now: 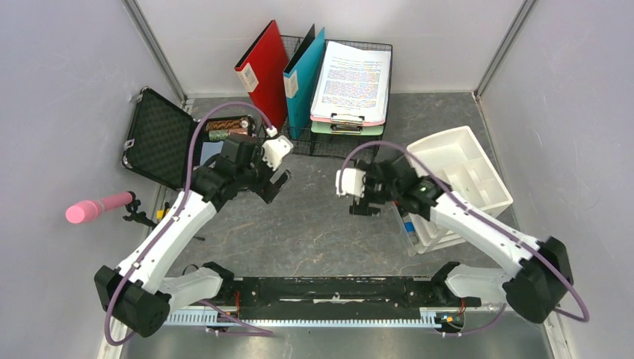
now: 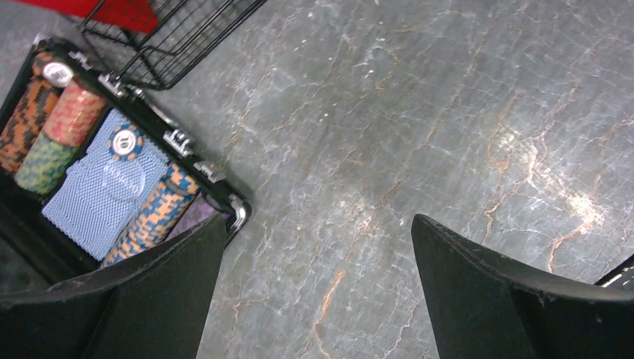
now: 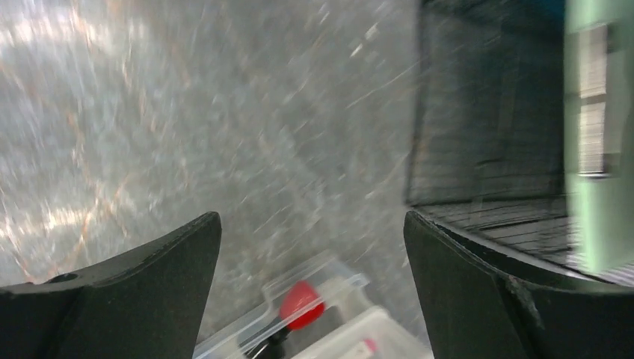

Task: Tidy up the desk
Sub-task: Close the drawer in the storage box.

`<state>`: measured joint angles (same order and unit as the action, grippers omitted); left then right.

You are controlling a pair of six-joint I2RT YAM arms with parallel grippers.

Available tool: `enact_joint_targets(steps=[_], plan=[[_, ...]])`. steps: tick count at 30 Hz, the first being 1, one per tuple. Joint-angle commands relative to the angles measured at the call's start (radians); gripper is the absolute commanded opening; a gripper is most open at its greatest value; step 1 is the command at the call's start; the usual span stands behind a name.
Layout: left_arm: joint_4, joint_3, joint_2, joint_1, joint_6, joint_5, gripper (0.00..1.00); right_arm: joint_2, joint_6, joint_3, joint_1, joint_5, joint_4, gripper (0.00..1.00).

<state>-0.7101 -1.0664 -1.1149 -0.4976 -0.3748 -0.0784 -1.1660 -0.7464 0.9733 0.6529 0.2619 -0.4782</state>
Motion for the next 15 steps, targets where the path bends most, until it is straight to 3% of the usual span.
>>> enact_joint_targets(steps=[1, 15], plan=[[-0.018, 0.002, 0.076, 0.052, 0.040, -0.004, 1.00, -0.067, -0.093, -0.123, 0.067, -0.246, 0.059, 0.98], [0.009, 0.008, 0.090, 0.077, 0.082, -0.078, 1.00, -0.285, -0.210, -0.192, 0.055, -0.556, 0.032, 0.98]])
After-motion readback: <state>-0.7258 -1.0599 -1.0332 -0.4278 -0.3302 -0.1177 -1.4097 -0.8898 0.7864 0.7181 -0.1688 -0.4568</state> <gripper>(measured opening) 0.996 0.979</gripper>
